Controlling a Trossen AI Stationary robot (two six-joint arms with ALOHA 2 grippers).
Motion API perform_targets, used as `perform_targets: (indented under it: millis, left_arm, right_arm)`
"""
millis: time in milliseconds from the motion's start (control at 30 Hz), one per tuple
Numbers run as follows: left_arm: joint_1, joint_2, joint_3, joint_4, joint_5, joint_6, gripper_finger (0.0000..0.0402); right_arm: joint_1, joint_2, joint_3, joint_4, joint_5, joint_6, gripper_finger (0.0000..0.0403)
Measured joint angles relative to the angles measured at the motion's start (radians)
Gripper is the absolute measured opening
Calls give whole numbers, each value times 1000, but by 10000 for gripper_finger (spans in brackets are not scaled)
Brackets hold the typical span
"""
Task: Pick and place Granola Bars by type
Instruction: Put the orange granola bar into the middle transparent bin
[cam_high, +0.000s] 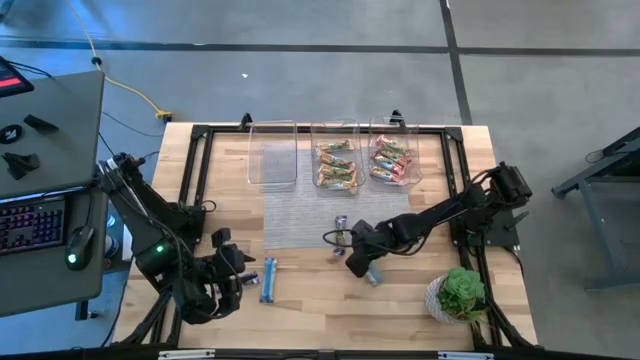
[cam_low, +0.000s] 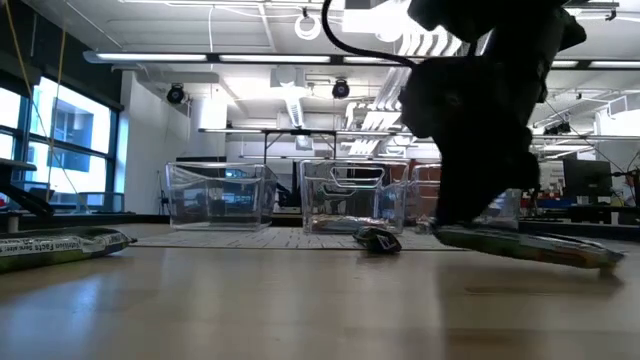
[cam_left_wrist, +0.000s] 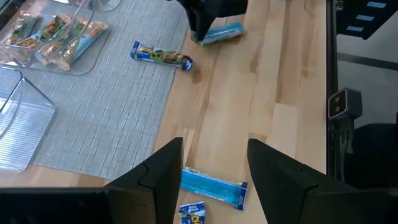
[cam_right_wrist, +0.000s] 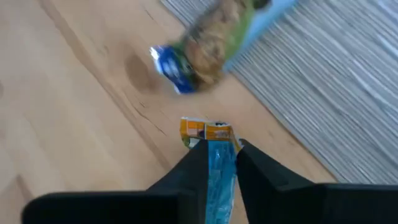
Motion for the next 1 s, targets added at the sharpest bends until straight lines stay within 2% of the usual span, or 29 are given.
perform_targets:
  millis: [267,567,767,867,1000]
  left_arm:
    - [0,0,0,1,5,0,175]
    - [0,0,0,0,5,0,175]
    - [0,0,0,-1,4,0,175]
    - [0,0,0,-1,4,0,175]
    - [0,0,0,-1,-20,0,175]
  right_arm:
    - [-28,-1,0,54,-16,-105,4]
    - [-74,-31,22,63,6,-185,1]
    - [-153,-136,140,52,21,-386,1]
    - [-225,-189,225,33,83,-542,0]
    - [-357,-204,345,-20,260,-739,0]
